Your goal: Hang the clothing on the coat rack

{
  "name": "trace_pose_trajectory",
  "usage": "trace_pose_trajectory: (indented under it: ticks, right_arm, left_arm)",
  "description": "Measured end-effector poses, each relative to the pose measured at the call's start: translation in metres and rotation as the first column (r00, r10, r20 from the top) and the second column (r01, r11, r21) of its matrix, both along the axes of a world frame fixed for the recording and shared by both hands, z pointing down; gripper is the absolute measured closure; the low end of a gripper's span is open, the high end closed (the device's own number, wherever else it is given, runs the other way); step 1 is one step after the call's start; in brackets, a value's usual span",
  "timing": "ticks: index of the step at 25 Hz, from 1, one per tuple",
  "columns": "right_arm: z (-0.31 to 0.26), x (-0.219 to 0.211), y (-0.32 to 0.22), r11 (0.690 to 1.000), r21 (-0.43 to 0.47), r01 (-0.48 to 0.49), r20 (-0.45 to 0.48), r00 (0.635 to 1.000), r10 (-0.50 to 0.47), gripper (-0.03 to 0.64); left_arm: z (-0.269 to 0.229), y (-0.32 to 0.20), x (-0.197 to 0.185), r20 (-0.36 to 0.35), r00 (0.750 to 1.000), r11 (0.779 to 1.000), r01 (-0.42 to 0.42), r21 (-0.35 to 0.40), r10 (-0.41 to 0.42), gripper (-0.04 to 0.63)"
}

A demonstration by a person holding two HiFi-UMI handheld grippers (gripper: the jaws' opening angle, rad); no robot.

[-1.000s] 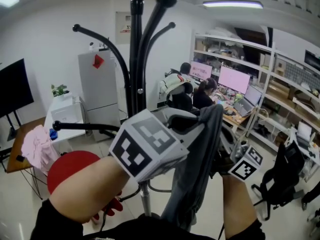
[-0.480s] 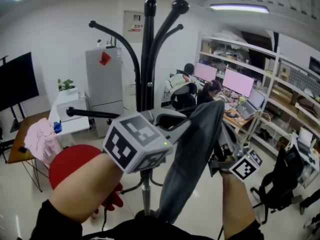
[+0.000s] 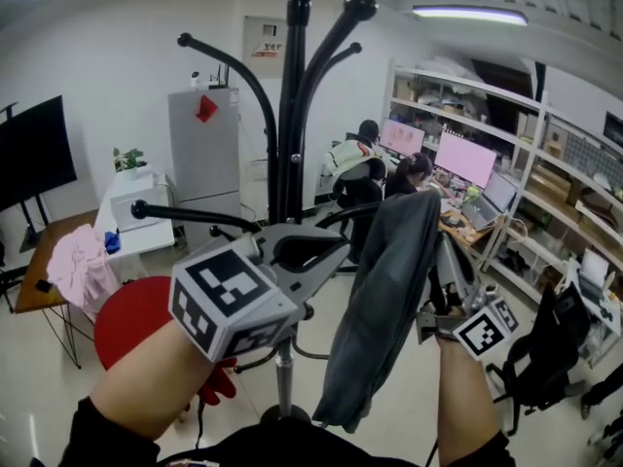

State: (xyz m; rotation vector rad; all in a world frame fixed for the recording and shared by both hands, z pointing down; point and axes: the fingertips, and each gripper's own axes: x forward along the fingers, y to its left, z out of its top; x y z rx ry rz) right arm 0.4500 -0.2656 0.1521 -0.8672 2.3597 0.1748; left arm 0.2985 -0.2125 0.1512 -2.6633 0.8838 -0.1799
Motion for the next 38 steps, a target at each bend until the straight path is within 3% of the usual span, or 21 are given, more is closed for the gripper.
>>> trace_pose_trajectory:
  ticks: [4, 12, 18, 21, 25, 29, 32, 38]
  right_arm:
    - [0.015, 0.024, 0.001, 0.997, -0.021, -0.073, 0.002, 0.997, 0.074, 0.583]
    - [0.064, 0.039, 0.012, 0.993, -0.057, -0.104, -0.108, 0.989, 0.097, 0.583]
    - [0.118, 0.012, 0.047, 0.993, -0.067, -0.093, -0.285, 0.956, 0.070, 0.583]
    - [0.157, 0.000, 0.062, 0.985, -0.131, -0.112, -0.333, 0.941, 0.062, 0.583]
    - [0.210, -0.018, 0.081, 0.959, -0.236, -0.157, -0.349, 0.935, 0.067, 0.583]
    - [0.253, -0.066, 0.099, 0.932, -0.275, -0.236, -0.421, 0.901, 0.104, 0.583]
    - [0.273, -0.122, 0.110, 0.909, -0.311, -0.278, -0.423, 0.897, 0.130, 0.583]
    - [0.287, -0.282, 0.119, 0.917, -0.346, -0.200, -0.420, 0.907, 0.039, 0.583]
  left_arm:
    - [0.004, 0.007, -0.020, -0.046, 0.999, 0.999, 0.026, 0.040, -0.024, 0.595]
    - [0.043, 0.018, -0.058, -0.174, 0.982, 0.997, 0.062, -0.042, -0.068, 0.595]
    - [0.104, 0.024, -0.090, -0.134, 0.983, 0.992, 0.120, -0.048, -0.125, 0.595]
    - [0.136, 0.025, -0.107, -0.119, 0.986, 0.993, 0.112, -0.047, -0.117, 0.595]
    - [0.179, 0.031, -0.139, -0.157, 0.984, 0.989, 0.066, -0.132, -0.087, 0.595]
    - [0.228, 0.031, -0.195, -0.160, 0.984, 0.974, 0.043, -0.223, -0.080, 0.595]
    - [0.254, 0.032, -0.256, -0.181, 0.981, 0.959, 0.022, -0.283, -0.076, 0.595]
    - [0.290, 0.039, -0.383, -0.163, 0.979, 0.927, 0.056, -0.372, -0.125, 0.595]
